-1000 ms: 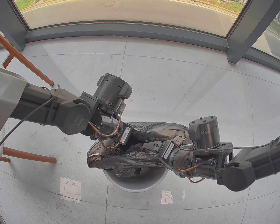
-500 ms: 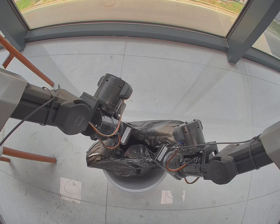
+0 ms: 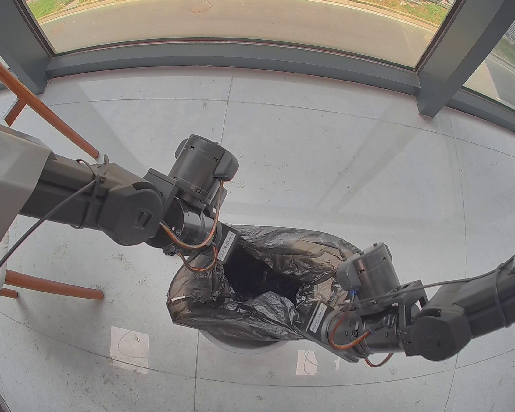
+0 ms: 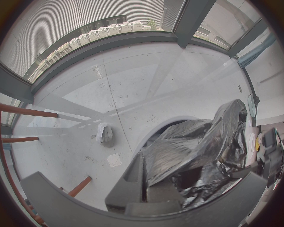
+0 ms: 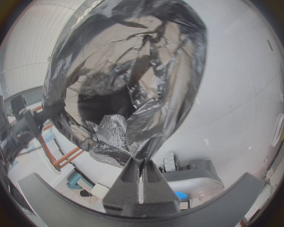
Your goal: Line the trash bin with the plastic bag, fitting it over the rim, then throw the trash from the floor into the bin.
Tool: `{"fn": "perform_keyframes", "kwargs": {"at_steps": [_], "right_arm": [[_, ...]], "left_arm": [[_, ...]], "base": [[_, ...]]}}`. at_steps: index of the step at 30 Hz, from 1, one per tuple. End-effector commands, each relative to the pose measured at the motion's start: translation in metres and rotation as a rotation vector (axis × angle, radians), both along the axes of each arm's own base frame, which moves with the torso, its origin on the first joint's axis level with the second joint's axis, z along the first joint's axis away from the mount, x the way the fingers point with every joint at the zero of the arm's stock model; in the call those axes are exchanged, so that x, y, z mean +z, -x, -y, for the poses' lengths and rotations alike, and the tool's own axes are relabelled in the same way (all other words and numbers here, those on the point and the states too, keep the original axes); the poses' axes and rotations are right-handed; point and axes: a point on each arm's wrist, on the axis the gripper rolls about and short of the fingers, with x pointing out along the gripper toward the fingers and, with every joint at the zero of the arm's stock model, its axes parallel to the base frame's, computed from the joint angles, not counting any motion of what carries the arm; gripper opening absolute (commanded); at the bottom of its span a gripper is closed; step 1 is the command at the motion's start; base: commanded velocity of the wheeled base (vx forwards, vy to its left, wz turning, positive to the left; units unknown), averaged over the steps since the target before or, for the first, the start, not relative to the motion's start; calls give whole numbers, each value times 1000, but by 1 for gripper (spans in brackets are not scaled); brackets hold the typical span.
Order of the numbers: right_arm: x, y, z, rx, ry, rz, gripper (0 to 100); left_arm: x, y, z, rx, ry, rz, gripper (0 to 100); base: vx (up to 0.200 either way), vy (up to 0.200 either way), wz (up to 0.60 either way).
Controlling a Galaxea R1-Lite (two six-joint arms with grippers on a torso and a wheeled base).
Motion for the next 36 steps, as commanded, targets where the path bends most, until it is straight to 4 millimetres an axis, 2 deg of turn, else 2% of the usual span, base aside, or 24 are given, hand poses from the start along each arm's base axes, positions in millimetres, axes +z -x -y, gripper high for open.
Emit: {"fn": "perform_keyframes", "kwargs": {"at_steps": [1,4,12,13,17,20,25,29,33,36], "right_arm": [[-11,32,26,20,62,-63,0],[-21,44,33,52,108,-93,0],[-26,59,20,152,131,-95,0],[-26,60,20,178,138,-88,100],[-18,54,16,167,102,-44,100],[12,42,28,111,22,51,100],[39,29,47,31,-34,132,100],[54,28,61,-5,-56,181,100],[64,32,68,-16,-80,214,100],[71,37,73,-24,-96,237,100]], "left_arm": [[-9,-10,-5,23,-10,-14,0],[-8,-10,-5,25,-7,-10,0],[-7,-10,-5,25,-8,-11,0],[-5,-9,-5,24,-7,-7,0],[-5,-9,-6,25,-6,-9,0],[-5,-11,-12,44,-14,-15,0],[-2,-13,-20,68,-32,-38,0],[2,-23,-35,127,-40,-21,0],[6,-28,-35,133,-25,3,0],[21,-32,-29,126,11,61,0]], "base": [[0,0,0],[0,0,0],[0,0,0],[0,0,0],[0,0,0],[0,0,0],[0,0,0],[0,0,0],[0,0,0],[0,0,0]]}}
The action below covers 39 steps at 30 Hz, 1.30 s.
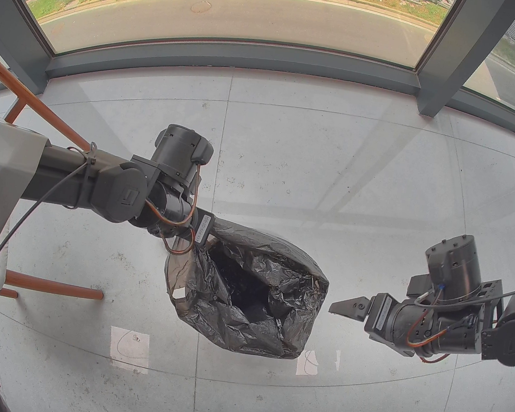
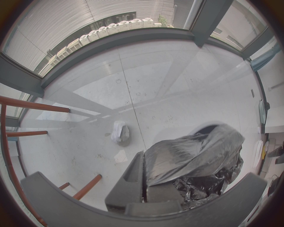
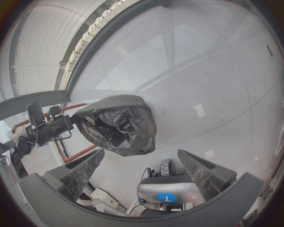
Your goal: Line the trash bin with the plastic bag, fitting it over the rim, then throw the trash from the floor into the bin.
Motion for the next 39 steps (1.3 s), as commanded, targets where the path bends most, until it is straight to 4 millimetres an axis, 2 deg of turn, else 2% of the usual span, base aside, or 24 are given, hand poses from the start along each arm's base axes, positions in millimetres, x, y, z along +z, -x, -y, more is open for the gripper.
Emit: {"fn": "perform_keyframes", "kwargs": {"at_steps": [1,6,12,13,21,26,29,31,33,34,36,38,39], "right_arm": [[18,8,10,-14,-41,59,100],[23,12,13,-15,-52,75,100],[32,17,17,-14,-72,107,100],[32,17,17,-14,-72,107,100],[33,28,25,-24,-77,111,100],[35,33,30,-29,-84,121,100],[43,33,41,-70,-98,156,100],[47,34,49,-102,-105,173,100],[49,34,57,-135,-104,176,100],[49,34,57,-137,-103,175,100],[53,37,63,-158,-101,178,100],[54,38,64,-159,-104,183,100],[56,40,65,-162,-108,192,100]], "left_arm": [[14,-7,5,-2,33,63,0],[8,-9,17,-27,35,62,0],[1,-10,18,-28,20,41,0],[1,-10,18,-28,20,41,100],[5,-15,16,-21,56,97,100],[-6,-2,9,-22,32,47,100],[1,21,-5,-23,33,38,100],[5,28,-21,-1,44,46,100],[4,29,-38,25,53,43,100],[4,29,-40,26,53,42,100],[-1,30,-64,57,67,13,100],[-2,29,-72,66,73,7,100],[-6,30,-84,78,85,-6,100]], "base": [[0,0,0],[0,0,0],[0,0,0],[0,0,0],[0,0,0],[0,0,0],[0,0,0],[0,0,0],[0,0,0],[0,0,0],[0,0,0],[0,0,0],[0,0,0]]}}
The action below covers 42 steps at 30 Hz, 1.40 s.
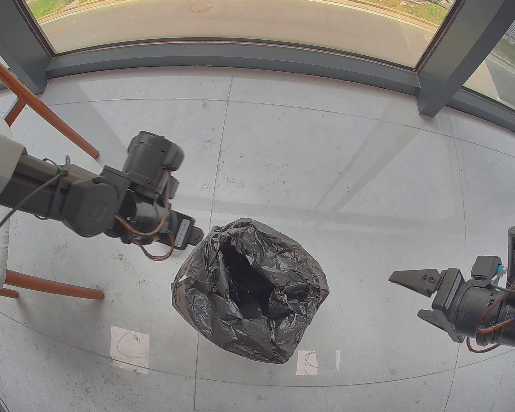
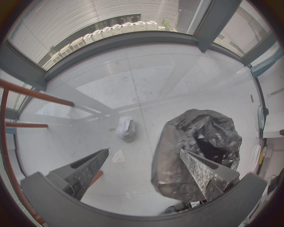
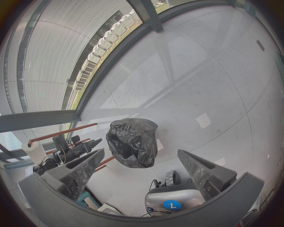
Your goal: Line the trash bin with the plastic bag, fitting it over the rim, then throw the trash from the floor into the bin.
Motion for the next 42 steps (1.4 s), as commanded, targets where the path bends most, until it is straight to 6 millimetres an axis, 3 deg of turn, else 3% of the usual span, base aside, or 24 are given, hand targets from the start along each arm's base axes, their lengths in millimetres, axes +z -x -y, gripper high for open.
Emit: {"fn": "perform_keyframes", "kwargs": {"at_steps": [1,7,24,27,35,42], "right_arm": [[12,9,13,-41,-22,44,100],[11,7,16,-56,-27,50,100],[19,13,25,-84,-46,87,100],[20,14,25,-84,-50,96,100],[23,17,27,-88,-58,111,100],[23,18,29,-97,-58,112,100]], "left_arm": [[5,10,-44,56,39,-6,100],[-9,6,-47,56,43,-21,100],[-112,-81,-26,31,13,29,100],[-118,-90,-24,11,-12,45,100],[-142,-146,-35,-13,-102,169,100],[-160,-161,-37,-1,-110,182,100]], "base": [[0,0,0],[0,0,0],[0,0,0],[0,0,0],[0,0,0],[0,0,0]]}}
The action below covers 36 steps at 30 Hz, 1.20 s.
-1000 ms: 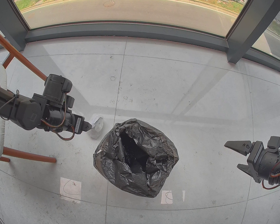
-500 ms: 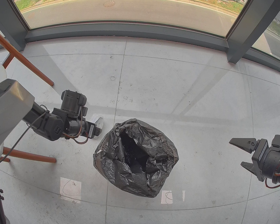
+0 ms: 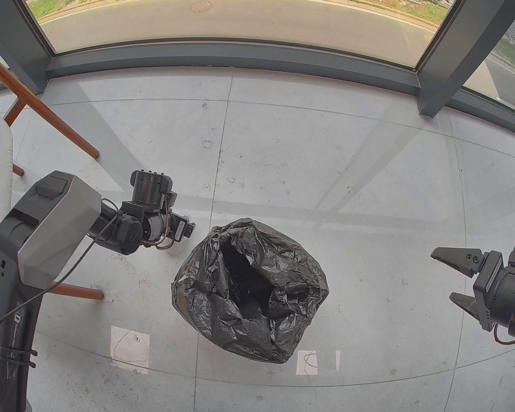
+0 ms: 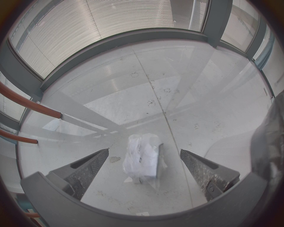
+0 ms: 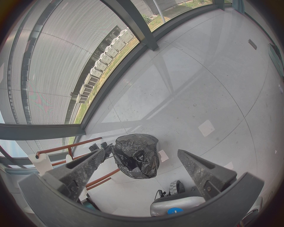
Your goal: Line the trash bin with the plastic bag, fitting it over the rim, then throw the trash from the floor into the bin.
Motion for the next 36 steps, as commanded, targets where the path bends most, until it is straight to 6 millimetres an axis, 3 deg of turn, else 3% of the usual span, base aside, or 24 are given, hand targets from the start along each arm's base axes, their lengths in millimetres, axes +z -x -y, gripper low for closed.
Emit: {"fn": "perform_keyframes", "kwargs": {"at_steps": [1,8,13,15,16,21,22,25,26,27,31,36], "right_arm": [[0,1,2,-7,-2,4,100],[2,5,4,-6,-6,11,100],[0,10,6,-9,-6,14,100],[0,12,6,-7,-6,14,100],[0,12,7,-9,-6,13,100],[-1,13,7,-13,-4,12,100],[-3,14,8,-14,0,3,100],[-18,19,11,-12,24,-32,100],[-18,19,11,-12,24,-32,100],[-26,25,14,-10,38,-52,100],[-35,33,18,-11,44,-72,100],[-43,42,21,-9,48,-85,100]], "left_arm": [[-44,-13,-4,11,-19,-48,0],[-64,-14,-4,32,-36,-73,0],[-60,-11,-3,30,-39,-83,0],[-49,-10,-3,29,-36,-71,0],[-10,-3,-3,26,-23,-25,0],[75,31,-6,-3,13,46,0],[105,45,-9,-13,26,88,0],[160,79,-16,-29,47,161,0],[160,79,-16,-29,47,161,0],[185,108,-21,-62,60,153,0],[210,157,-26,-117,73,116,0],[220,202,10,-244,125,111,0]], "base": [[0,0,0],[0,0,0],[0,0,0],[0,0,0],[0,0,0],[0,0,0],[0,0,0],[0,0,0],[0,0,0],[0,0,0],[0,0,0],[0,0,0]]}}
